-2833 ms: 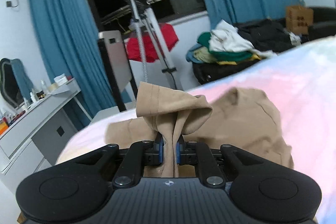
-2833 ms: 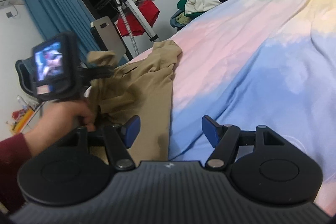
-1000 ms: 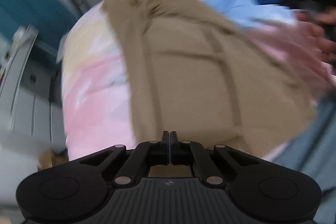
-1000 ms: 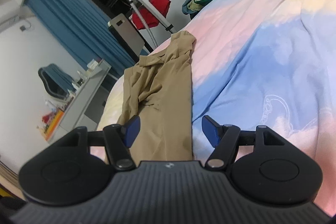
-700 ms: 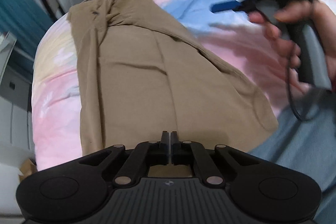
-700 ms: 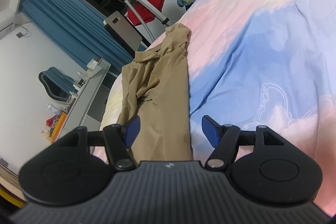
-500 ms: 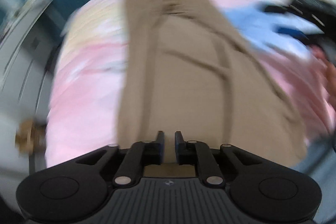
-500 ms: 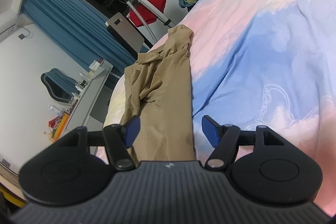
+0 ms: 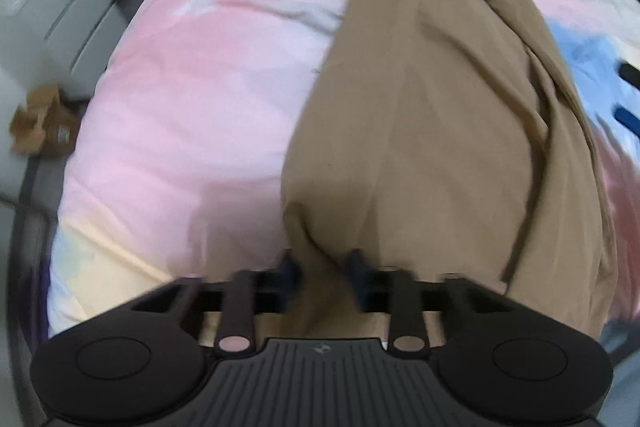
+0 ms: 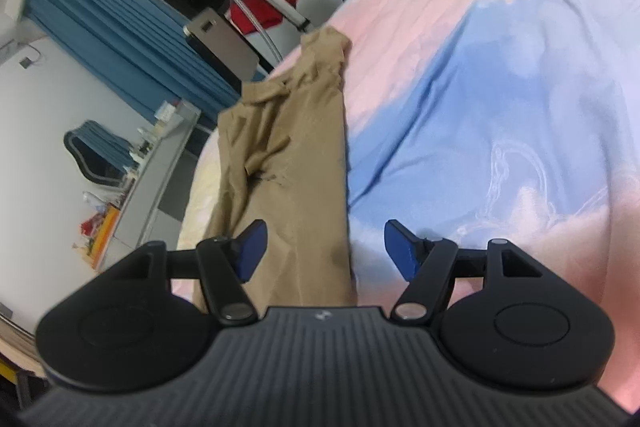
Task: Fold clothes
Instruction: 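Pinch the hem end with the left gripper and straighten the folded strip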
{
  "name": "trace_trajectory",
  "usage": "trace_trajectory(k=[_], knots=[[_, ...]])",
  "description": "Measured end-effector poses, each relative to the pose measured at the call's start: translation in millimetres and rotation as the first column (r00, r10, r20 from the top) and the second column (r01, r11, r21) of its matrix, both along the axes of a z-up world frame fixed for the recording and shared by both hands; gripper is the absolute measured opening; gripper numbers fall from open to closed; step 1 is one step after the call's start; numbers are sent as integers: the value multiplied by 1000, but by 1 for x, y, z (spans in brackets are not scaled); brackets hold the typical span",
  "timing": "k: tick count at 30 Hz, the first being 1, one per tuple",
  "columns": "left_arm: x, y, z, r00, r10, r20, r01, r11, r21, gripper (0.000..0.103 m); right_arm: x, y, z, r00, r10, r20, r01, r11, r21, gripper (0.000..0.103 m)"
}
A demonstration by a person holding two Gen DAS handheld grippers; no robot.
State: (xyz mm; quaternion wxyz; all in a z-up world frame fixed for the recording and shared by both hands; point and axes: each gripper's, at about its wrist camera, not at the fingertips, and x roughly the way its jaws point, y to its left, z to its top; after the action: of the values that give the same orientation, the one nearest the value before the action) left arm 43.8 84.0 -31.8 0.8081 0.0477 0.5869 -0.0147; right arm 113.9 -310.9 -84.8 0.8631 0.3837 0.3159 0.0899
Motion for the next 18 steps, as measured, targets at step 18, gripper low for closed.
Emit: trace_trajectory(k=[18], knots=[[-56, -124, 13, 855, -519, 14, 511, 846, 154, 7, -6, 4, -7, 999, -6, -45, 0, 992, -127, 68]])
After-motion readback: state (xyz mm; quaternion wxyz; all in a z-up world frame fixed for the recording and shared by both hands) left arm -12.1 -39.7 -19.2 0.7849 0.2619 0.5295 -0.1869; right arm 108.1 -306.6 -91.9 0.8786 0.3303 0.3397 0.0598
